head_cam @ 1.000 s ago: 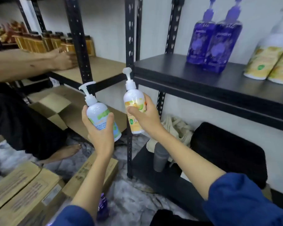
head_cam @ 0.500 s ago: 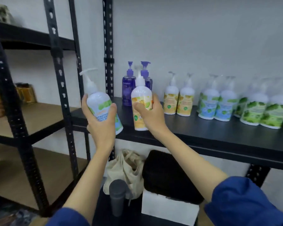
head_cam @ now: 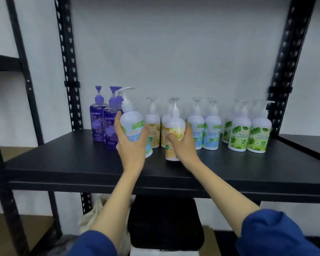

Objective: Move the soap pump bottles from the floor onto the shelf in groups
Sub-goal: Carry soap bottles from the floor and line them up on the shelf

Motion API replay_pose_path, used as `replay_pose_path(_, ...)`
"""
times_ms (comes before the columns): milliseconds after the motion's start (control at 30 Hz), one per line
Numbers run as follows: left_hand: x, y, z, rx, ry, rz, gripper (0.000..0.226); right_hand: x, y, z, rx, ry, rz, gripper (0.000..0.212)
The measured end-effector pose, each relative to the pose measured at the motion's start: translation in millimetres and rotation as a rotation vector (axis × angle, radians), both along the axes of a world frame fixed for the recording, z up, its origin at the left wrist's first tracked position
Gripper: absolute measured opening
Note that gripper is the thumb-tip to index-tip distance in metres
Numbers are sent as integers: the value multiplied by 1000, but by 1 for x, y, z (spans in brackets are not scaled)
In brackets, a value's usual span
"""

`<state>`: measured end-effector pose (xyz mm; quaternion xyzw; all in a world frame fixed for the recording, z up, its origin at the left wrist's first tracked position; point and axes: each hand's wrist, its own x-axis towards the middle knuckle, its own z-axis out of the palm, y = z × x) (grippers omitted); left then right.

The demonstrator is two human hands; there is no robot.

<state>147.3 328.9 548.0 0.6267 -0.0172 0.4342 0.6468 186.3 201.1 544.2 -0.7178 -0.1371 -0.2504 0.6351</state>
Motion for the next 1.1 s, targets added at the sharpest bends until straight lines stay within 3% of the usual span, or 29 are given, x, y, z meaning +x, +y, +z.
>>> replay_pose_path(433,13,0,-2,26,36,-54,73,20,-10,-6,-90,100,105,62)
replay_pose_path(667,13,2,-3,38,30,-61,74,19,-6,-14,-198,42,-56,106)
replay_pose_path(1000,15,2,-3,38,36,-48,75,22,-15,-11,-207,77,100,78)
replay_pose_path(1100,14,2,-3,30,33,-48,75,24,-10,-14,-199,53,49,90)
